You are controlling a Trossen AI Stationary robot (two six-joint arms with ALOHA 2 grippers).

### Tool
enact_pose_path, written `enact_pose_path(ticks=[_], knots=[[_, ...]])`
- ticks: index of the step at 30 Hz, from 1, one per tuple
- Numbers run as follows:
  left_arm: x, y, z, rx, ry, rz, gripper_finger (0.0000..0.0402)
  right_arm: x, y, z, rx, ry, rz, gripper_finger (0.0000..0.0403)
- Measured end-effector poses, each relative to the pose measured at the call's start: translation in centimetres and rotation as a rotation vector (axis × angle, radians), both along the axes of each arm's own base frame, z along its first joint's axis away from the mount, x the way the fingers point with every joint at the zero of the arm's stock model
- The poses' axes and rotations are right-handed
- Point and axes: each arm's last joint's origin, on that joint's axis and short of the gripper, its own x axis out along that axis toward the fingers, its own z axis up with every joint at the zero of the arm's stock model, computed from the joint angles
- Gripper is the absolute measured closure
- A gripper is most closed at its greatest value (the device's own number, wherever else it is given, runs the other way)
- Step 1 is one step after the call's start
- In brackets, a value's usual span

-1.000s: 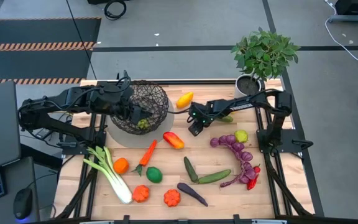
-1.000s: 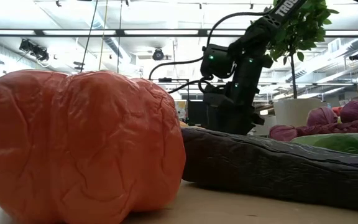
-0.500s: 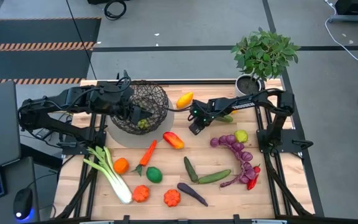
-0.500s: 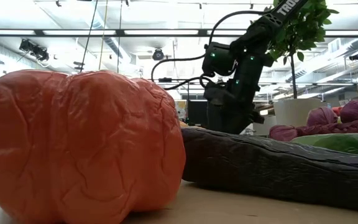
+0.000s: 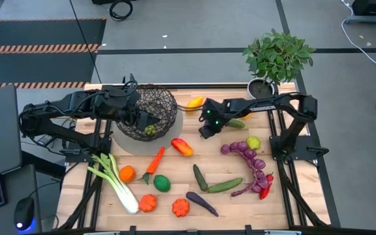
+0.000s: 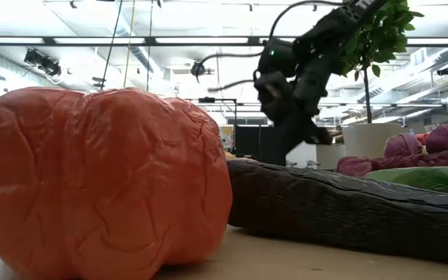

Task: Build produce basket
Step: Put the top purple eggplant into the black wire basket

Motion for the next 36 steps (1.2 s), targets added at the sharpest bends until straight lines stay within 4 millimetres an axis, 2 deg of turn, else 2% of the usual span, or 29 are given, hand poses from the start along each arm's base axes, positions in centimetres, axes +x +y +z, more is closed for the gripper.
enact_pose_path(ticks=[3, 6, 12, 16, 20, 24, 36], knots=[[0.0, 0.0, 0.0, 0.007, 0.001, -0.004, 0.0108, -0.5, -0.9, 0.9, -0.021, 0.001, -0.125, 0.026], [0.0, 0.0, 0.0, 0.007, 0.001, -0.004, 0.0108, -0.7, -1.7, 0.9, -0.009, 0.025, -0.276, 0.0211], [0.1, 0.0, 0.1, 0.007, -0.01, -0.004, 0.0108, -0.2, -2.2, -1.1, 0.066, 0.095, -0.415, 0.0128], [0.1, 0.0, 0.1, 0.011, -0.01, -0.006, 0.0108, 0.1, -2.4, -2.5, 0.103, 0.143, -0.504, 0.0102], [0.1, 0.0, 0.1, 0.038, -0.004, -0.038, 0.0108, 0.9, -2.7, -3.3, 0.107, 0.108, -0.561, 0.0099], [0.1, -0.1, 0.1, 0.051, 0.0, -0.078, 0.0108, 1.5, -3.0, -3.8, 0.088, 0.072, -0.617, 0.0113], [0.1, -0.3, -0.1, 0.023, 0.012, -0.147, 0.0109, 1.0, -3.0, -4.0, -0.005, 0.133, -0.699, 0.0201]])
